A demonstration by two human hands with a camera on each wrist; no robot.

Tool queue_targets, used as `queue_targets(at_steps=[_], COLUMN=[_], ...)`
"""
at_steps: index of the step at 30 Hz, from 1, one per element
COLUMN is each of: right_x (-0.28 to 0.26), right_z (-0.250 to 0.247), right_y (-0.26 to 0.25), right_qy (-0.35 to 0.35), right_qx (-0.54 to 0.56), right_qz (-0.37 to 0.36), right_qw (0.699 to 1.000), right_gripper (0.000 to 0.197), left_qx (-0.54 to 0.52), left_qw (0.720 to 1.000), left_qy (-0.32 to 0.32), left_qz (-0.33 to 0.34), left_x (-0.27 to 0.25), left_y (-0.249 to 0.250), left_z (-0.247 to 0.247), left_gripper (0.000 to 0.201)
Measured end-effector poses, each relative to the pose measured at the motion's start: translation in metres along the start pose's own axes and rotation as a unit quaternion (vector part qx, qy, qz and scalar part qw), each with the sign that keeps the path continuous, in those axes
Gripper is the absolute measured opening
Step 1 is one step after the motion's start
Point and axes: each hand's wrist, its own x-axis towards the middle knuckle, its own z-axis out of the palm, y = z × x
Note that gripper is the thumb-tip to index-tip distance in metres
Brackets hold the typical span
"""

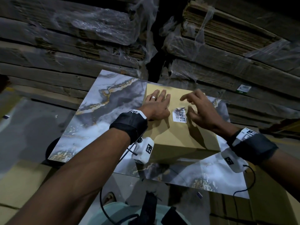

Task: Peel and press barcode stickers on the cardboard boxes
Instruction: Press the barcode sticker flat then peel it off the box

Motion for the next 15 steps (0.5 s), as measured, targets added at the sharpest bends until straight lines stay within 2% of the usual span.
queue_targets(at_steps=[3,8,15], right_x=[0.007,0.016,0.025], right_z=[-0.010,-0.005,0.007], right_y=[-0.004,-0.018,-0.020], right_qy=[-0.017,-0.160,-0.111], right_qx=[-0.004,-0.080,-0.108], right_qz=[0.016,-0.057,-0.140], right_qw=[1.000,0.982,0.978], right_gripper=[0.046,0.047,0.020], left_qx=[-0.001,0.002,0.002], left_qw=[1.000,1.000,1.000], left_qy=[0.003,0.004,0.000], left_qz=[0.002,-0.002,-0.002], left_x=[0.000,0.000,-0.003], left_y=[0.000,-0.001,0.001], left_z=[0.001,0.000,-0.003], left_gripper=[0.070,0.067,0.068])
